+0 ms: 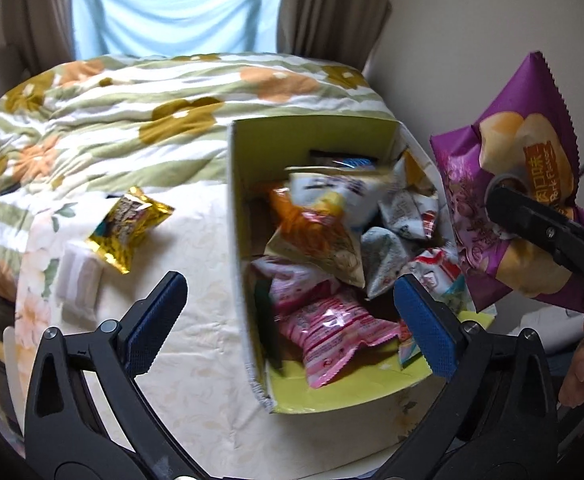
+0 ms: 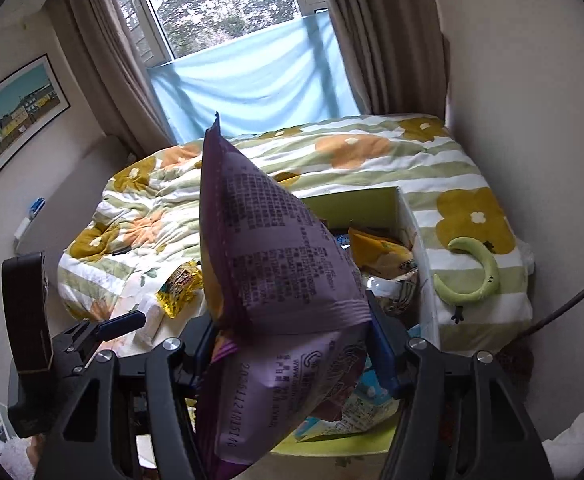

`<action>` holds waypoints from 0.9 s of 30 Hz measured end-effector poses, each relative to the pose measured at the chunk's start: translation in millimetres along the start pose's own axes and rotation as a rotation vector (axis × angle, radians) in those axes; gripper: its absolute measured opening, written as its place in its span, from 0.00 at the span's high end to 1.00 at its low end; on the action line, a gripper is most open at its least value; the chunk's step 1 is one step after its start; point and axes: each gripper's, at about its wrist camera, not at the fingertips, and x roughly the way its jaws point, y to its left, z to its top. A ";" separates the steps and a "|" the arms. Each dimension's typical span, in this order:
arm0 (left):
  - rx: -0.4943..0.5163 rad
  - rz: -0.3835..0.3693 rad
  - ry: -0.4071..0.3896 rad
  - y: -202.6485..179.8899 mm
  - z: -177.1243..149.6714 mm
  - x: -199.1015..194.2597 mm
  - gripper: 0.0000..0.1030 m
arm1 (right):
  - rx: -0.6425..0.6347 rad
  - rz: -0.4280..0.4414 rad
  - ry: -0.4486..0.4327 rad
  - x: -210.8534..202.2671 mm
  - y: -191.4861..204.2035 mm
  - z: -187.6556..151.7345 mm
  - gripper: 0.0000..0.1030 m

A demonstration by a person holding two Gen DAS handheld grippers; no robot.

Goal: Organize snacks
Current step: 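Carry both items into the cardboard box and open both tools to drop them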

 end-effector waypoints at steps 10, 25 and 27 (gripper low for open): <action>-0.075 0.127 -0.012 30.8 -7.7 -19.3 0.01 | -0.009 0.213 0.134 42.5 23.0 -9.5 0.41; -0.081 0.152 0.032 39.4 -24.5 -11.9 0.01 | 0.055 0.175 0.104 46.3 9.7 -19.1 0.05; -0.074 0.146 0.031 37.0 -24.2 -12.3 0.01 | 0.032 0.158 0.097 44.3 10.2 -19.3 0.05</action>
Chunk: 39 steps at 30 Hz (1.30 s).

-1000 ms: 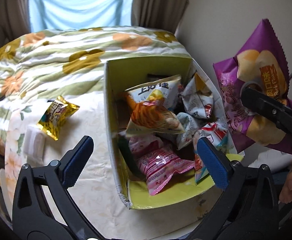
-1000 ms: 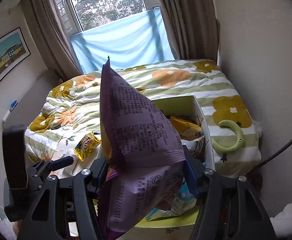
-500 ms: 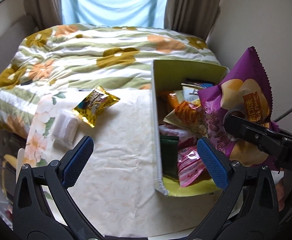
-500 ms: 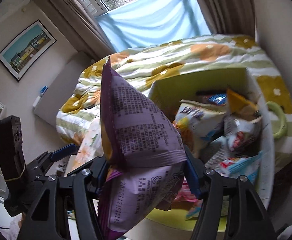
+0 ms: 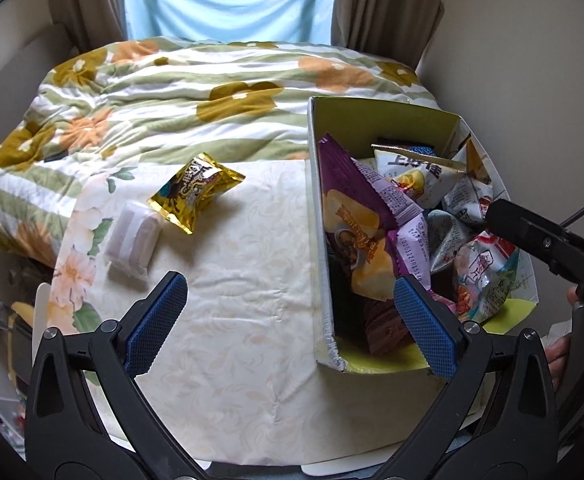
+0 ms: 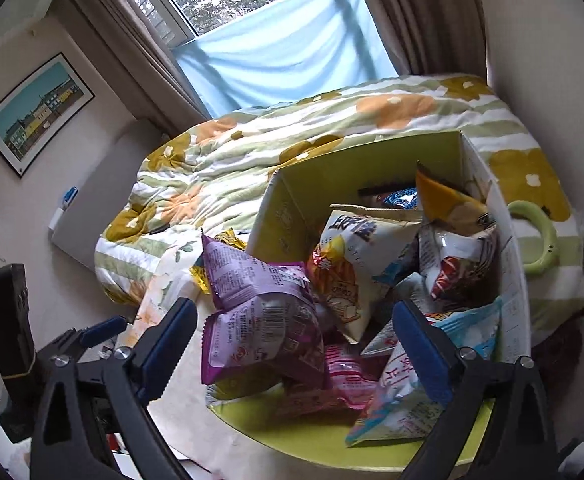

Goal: Organize snacks
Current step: 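Carry both items into the cardboard box and open both tools to drop them, then move both open tools to the white packet and the gold Pillows bag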

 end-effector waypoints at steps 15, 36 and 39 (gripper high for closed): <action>0.082 -0.007 -0.109 34.8 4.2 -54.0 0.01 | -0.074 -0.101 -0.077 -29.2 43.3 -1.0 0.05; 0.096 -0.007 -0.026 245.8 0.8 -56.0 0.01 | -0.038 -0.249 -0.156 33.4 207.3 -16.5 0.05; 0.108 -0.015 0.009 262.8 3.1 -37.6 0.01 | -0.025 -0.257 -0.144 52.8 216.8 -13.1 0.05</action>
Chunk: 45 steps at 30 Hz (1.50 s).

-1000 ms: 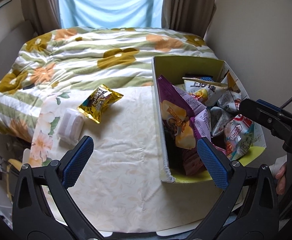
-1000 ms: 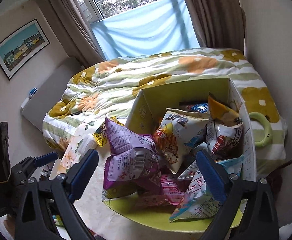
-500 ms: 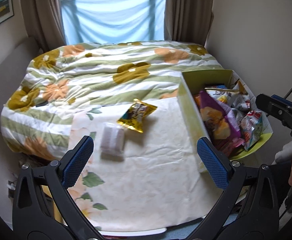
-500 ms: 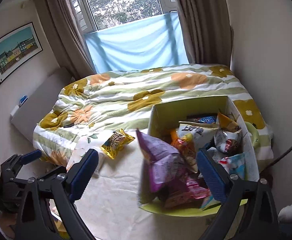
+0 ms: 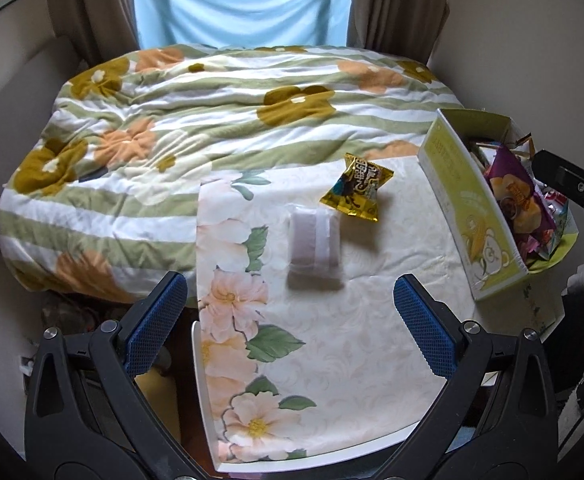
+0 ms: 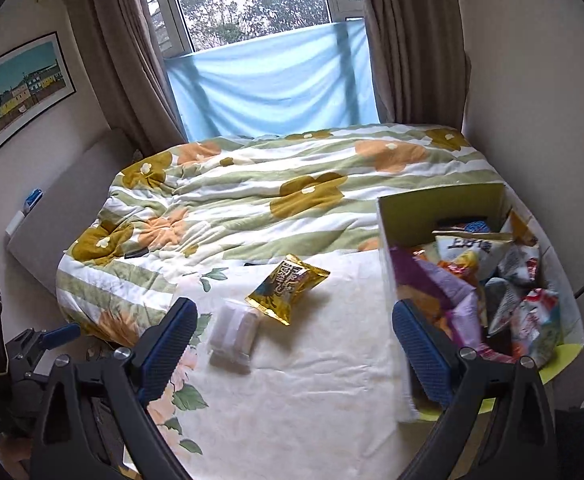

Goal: Organize snacks
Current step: 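Move both open tools to the white packet and the gold Pillows bag, then grasp the white translucent packet with the left tool while the right tool grasps the gold Pillows bag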

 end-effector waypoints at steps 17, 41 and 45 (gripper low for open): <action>-0.074 -0.074 0.216 -8.1 15.2 157.5 0.01 | 0.102 0.013 0.279 179.4 -7.2 10.2 0.05; -0.101 -0.034 0.325 -23.8 27.1 241.0 0.01 | 0.006 -0.011 0.486 296.0 -19.3 -6.1 0.36; -0.096 -0.037 0.332 -26.9 26.1 249.0 0.01 | -0.018 -0.009 0.498 288.2 -25.1 -12.0 0.39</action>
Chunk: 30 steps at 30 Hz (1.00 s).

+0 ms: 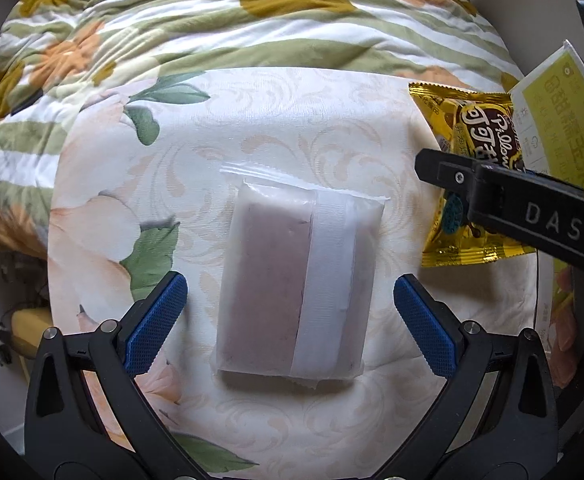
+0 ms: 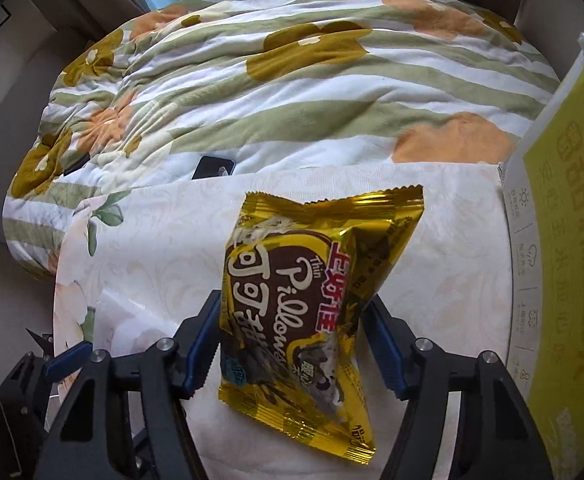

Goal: Organize snacks
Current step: 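Grasp the white translucent packet with the left tool while the right tool grasps the gold Pillows bag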

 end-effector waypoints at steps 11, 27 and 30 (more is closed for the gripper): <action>0.093 0.074 -0.036 -12.9 1.4 -1.6 0.41 | -0.034 -0.024 0.003 -7.9 -2.8 -17.7 0.41; 0.115 0.050 -0.115 -7.7 -14.0 -39.9 0.42 | -0.033 -0.022 -0.062 -36.8 3.3 -40.6 0.50; 0.125 0.052 -0.152 -6.1 -17.1 -63.2 0.42 | -0.031 -0.017 -0.088 -49.2 9.3 -46.5 0.51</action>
